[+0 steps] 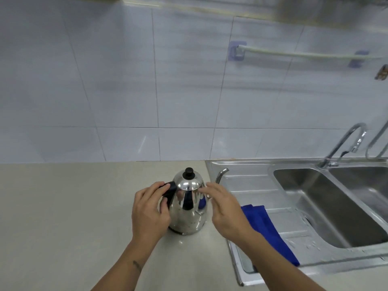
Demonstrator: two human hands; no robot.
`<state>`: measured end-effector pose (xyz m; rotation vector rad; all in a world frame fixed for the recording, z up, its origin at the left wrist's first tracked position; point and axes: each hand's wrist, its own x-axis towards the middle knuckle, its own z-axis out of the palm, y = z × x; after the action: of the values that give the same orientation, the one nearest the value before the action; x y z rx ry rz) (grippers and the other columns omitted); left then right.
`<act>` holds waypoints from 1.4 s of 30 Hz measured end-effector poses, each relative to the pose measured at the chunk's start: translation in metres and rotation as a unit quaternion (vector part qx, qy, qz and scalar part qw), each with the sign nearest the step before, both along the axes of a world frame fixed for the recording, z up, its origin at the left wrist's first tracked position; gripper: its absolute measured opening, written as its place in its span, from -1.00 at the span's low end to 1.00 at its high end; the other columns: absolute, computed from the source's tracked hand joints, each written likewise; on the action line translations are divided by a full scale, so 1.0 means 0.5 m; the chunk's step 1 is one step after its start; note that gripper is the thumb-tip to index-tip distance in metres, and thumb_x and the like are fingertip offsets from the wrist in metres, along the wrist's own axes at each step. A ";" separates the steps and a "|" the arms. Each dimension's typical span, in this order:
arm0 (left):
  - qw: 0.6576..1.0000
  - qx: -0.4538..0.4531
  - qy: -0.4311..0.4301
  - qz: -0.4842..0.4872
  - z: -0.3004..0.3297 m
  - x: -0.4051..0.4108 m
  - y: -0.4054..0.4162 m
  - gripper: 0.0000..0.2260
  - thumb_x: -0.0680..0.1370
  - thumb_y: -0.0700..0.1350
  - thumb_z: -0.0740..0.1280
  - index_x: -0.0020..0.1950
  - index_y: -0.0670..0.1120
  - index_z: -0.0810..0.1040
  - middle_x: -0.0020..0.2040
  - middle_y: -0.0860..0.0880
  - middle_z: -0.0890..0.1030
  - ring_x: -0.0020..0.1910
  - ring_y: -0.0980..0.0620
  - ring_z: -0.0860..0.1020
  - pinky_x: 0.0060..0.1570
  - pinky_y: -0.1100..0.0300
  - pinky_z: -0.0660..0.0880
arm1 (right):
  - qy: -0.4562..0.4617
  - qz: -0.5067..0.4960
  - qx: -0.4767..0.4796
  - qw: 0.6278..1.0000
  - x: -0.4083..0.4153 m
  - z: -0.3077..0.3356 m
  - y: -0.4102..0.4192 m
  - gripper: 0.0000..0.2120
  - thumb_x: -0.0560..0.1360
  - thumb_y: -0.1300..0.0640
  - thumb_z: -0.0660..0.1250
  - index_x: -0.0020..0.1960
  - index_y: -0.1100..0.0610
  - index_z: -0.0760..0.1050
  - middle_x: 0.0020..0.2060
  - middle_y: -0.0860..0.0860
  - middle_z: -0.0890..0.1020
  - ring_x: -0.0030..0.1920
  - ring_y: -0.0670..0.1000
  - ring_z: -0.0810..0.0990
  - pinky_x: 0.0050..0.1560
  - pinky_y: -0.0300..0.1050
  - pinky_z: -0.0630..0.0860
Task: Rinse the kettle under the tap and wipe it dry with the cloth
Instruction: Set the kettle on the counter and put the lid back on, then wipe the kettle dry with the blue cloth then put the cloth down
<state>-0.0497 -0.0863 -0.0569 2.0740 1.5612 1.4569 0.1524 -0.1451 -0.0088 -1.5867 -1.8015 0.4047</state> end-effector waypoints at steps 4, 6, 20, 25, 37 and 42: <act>1.000 0.000 0.028 0.013 0.008 0.015 -0.008 -0.68 0.43 -0.14 0.31 0.17 0.00 0.62 0.13 0.12 0.58 0.08 0.00 0.45 0.08 0.04 0.46 | -0.060 -0.125 -0.089 0.986 0.122 -0.070 -0.048 -0.61 0.59 0.31 0.16 0.29 -0.03 0.51 0.24 -0.10 0.53 0.21 -0.07 0.53 0.19 -0.14 0.54; 0.998 0.001 0.063 -0.007 0.020 0.022 -0.006 -0.62 0.42 -0.12 0.32 0.24 0.01 0.57 0.19 0.07 0.54 0.13 -0.02 0.45 0.15 0.09 0.37 | -0.114 -0.164 -0.182 0.963 0.165 -0.098 -0.053 -0.61 0.59 0.19 0.19 0.40 -0.02 0.41 0.32 0.00 0.48 0.25 0.05 0.49 0.18 -0.02 0.55; 0.978 -0.011 0.184 -0.093 0.035 0.046 -0.013 -0.47 0.53 -0.15 0.22 0.52 -0.01 0.32 0.53 0.07 0.32 0.43 0.08 0.38 0.33 0.09 0.37 | -0.272 -0.194 -0.307 0.891 0.216 -0.195 -0.074 -0.34 0.48 0.06 0.34 0.50 -0.09 0.14 0.38 0.09 0.27 0.20 0.16 0.42 0.16 0.02 0.53; 0.979 -0.047 0.187 -0.070 0.048 0.066 -0.043 -0.48 0.53 -0.09 0.12 0.52 0.08 0.30 0.51 0.12 0.32 0.33 0.09 0.35 0.23 0.21 0.30 | -0.025 -0.234 -0.270 0.934 0.197 -0.149 -0.065 -0.37 0.45 0.26 0.31 0.48 -0.01 0.30 0.33 0.11 0.37 0.15 0.17 0.49 0.15 0.03 0.52; 0.972 -0.009 0.135 -0.190 0.056 0.063 -0.017 -0.54 0.56 -0.20 0.08 0.44 -0.02 0.45 0.50 0.13 0.33 0.45 0.18 0.30 0.41 0.33 0.24 | 0.089 -0.068 -0.092 0.989 -0.060 -0.021 -0.056 -0.19 0.53 0.17 0.26 0.62 -0.02 -0.14 0.42 0.01 0.18 0.38 0.06 0.31 0.42 -0.03 0.34; 0.971 -0.042 0.125 -0.198 0.071 0.060 -0.014 -0.57 0.58 -0.24 0.16 0.42 0.02 0.47 0.44 0.20 0.34 0.40 0.22 0.33 0.36 0.48 0.19 | 0.085 -0.109 -0.127 0.982 -0.060 -0.063 -0.045 -0.12 0.55 0.18 0.27 0.60 -0.08 -0.29 0.50 0.06 0.11 0.38 0.12 0.33 0.38 0.04 0.40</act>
<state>-0.0195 -0.0931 -0.0213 2.4133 1.1564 1.0084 0.1222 -0.1674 -0.0404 -1.8417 -1.4749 0.6644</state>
